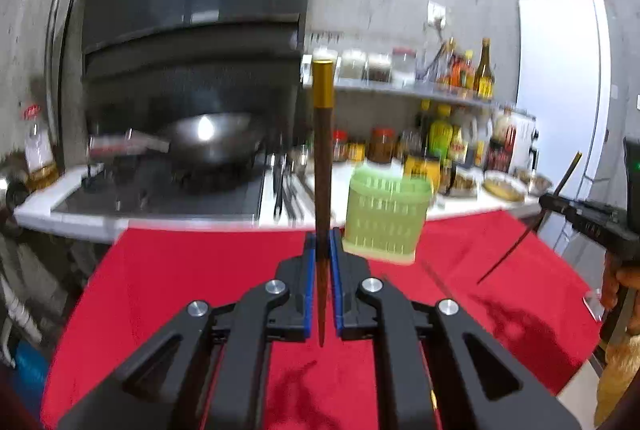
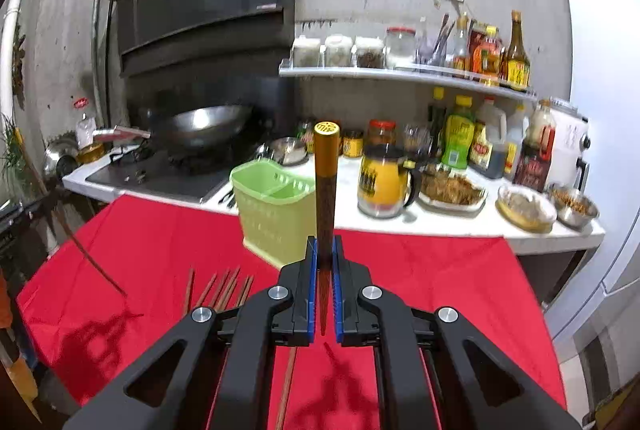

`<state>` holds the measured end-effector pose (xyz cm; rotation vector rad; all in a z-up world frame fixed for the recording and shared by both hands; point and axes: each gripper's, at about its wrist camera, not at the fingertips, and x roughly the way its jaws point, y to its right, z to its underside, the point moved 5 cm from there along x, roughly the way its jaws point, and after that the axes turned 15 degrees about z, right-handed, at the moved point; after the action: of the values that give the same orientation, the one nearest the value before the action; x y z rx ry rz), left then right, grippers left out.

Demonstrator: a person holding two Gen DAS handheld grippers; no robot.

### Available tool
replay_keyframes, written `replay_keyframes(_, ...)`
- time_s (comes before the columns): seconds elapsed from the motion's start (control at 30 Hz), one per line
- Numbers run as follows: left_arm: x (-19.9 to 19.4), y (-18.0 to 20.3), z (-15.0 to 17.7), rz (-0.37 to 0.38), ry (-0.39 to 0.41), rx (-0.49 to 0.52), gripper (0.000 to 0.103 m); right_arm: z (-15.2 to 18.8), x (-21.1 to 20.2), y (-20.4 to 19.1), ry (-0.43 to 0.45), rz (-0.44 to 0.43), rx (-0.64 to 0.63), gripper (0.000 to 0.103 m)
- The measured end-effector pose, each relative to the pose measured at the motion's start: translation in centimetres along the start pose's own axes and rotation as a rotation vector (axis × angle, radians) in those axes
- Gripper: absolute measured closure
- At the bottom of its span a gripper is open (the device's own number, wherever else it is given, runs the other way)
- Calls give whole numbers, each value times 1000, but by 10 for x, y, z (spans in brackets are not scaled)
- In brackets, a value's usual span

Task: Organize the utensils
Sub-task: 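Lift the chopsticks upright with both tools and carry them above the green holder, then lower both chopsticks into the green holder and open both tools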

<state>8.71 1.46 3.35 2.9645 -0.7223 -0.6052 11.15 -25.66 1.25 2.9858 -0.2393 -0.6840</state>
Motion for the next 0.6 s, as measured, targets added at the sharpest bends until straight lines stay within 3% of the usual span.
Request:
replay_keyframes(0.33,83,22,-107,95,219,41,97,-102,11,-18,263,-26,75,96)
replay_keyframes(0.43,125,24,-117,119,201,33,97,-113,39,-33,235,-39,64,96)
replay_keyframes(0.6,194,14,-98,120,87,20,96,-93,97,-50,111,-40,29,96)
